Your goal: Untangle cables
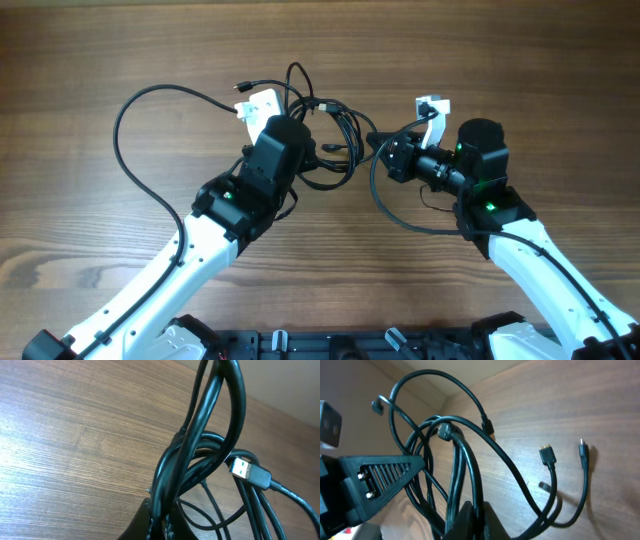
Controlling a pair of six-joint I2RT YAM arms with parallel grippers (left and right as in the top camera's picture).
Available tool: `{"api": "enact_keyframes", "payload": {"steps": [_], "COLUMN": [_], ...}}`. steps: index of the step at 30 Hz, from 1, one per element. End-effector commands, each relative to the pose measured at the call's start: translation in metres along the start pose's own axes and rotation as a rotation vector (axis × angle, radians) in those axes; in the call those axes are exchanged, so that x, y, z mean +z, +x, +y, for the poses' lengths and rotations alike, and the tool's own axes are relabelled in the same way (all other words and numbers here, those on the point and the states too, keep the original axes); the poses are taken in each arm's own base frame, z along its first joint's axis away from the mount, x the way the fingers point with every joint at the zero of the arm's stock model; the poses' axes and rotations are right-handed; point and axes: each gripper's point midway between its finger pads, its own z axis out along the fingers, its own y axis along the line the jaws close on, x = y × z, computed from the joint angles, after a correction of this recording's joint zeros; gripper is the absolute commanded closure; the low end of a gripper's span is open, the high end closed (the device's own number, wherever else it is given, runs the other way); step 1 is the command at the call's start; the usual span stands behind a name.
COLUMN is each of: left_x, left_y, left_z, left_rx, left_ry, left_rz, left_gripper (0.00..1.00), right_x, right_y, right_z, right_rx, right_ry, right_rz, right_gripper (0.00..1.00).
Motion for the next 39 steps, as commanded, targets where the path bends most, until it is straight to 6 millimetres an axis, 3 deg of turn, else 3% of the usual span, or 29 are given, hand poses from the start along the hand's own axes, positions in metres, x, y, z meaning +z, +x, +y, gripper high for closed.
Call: {"api": "enact_keyframes", "payload": {"steps": [1, 4, 12, 17, 23, 27, 29, 30, 34, 39], "left_x": [-0.001, -0.001, -0.001, -0.002, -0.003, -0.004, -0.004, -0.004, -0.004, -0.005], "left_y": [-0.014, -0.016, -0.024, -0.028, -0.032, -0.033, -0.032, -0.032, -0.032, -0.036], "left_z": [0.007, 0.009, 0.003, -0.002, -0.027, -0.033, -0.034, -0.034, -0.035, -0.038], "left_rx": [-0.074, -0.089, -0.146, -0.170, -0.192, -0.172, -0.110, -0.090, -0.030, 0.133], "left_ry": [-0.042, -0.052, -0.024, 0.000, 0.125, 0.153, 0.156, 0.155, 0.156, 0.159], "left_rz": [-0.058, -0.069, -0.099, -0.114, -0.100, -0.095, -0.094, -0.095, -0.101, -0.128], "left_gripper": [0.96, 0.96, 0.96, 0.96, 0.96, 0.96, 0.96, 0.96, 0.96, 0.96], "right_x": [-0.001, -0.004, -0.007, -0.007, -0.009, -0.010, -0.010, -0.010, -0.010, -0.010], "right_y": [0.000, 0.009, 0.027, 0.030, 0.041, 0.042, 0.042, 0.042, 0.041, 0.040], "right_z": [-0.024, -0.041, -0.051, -0.052, -0.055, -0.055, -0.055, -0.056, -0.057, -0.056], "right_rx": [0.170, 0.296, 0.547, 0.587, 0.699, 0.689, 0.669, 0.669, 0.643, 0.568], "right_ry": [0.118, 0.203, 0.261, 0.269, 0.292, 0.296, 0.295, 0.298, 0.303, 0.296], "right_rz": [-0.024, -0.016, 0.015, 0.021, 0.049, 0.054, 0.057, 0.054, 0.052, 0.061], "right_gripper": [0.96, 0.96, 0.96, 0.96, 0.95, 0.73, 0.49, 0.43, 0.32, 0.28]}}
